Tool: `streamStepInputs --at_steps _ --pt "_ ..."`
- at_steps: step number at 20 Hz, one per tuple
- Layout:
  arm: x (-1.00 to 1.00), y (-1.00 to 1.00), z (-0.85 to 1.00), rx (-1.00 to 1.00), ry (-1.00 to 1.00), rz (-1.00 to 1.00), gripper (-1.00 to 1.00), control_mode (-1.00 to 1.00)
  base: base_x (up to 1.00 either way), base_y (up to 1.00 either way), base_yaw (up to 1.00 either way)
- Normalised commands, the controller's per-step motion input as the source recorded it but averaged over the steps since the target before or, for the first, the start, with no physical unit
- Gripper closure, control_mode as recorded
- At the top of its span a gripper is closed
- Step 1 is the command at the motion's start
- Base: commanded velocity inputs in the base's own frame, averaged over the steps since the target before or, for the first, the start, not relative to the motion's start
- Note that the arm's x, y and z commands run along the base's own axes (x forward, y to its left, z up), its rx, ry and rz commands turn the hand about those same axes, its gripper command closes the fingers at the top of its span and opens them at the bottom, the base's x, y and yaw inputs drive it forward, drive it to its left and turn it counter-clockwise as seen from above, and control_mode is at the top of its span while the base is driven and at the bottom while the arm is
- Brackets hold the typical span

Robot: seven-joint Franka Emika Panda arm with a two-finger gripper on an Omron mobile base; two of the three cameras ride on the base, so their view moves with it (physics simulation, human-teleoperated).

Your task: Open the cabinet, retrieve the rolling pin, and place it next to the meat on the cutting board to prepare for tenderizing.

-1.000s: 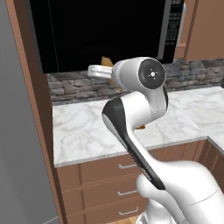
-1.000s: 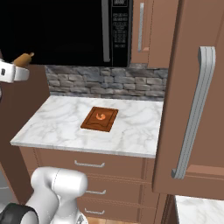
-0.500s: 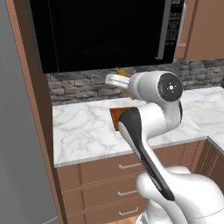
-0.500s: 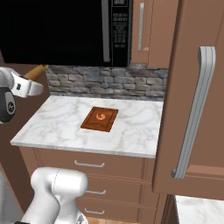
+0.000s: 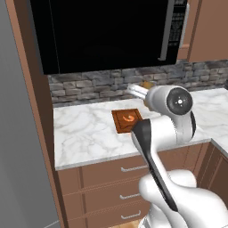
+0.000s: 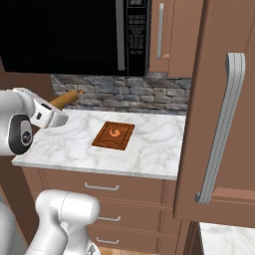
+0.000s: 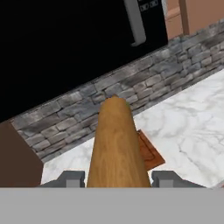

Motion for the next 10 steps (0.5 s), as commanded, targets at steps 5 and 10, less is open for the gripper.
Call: streamStepInputs --at_steps 5,10 --pt "0.0 -0.57 -0.23 0.02 0.08 -0.16 1.0 -1.0 0.0 0.0 0.0" --pt "0.12 -0.44 -0.13 0.01 0.1 -0.13 1.0 -1.0 0.0 0.0 0.0"
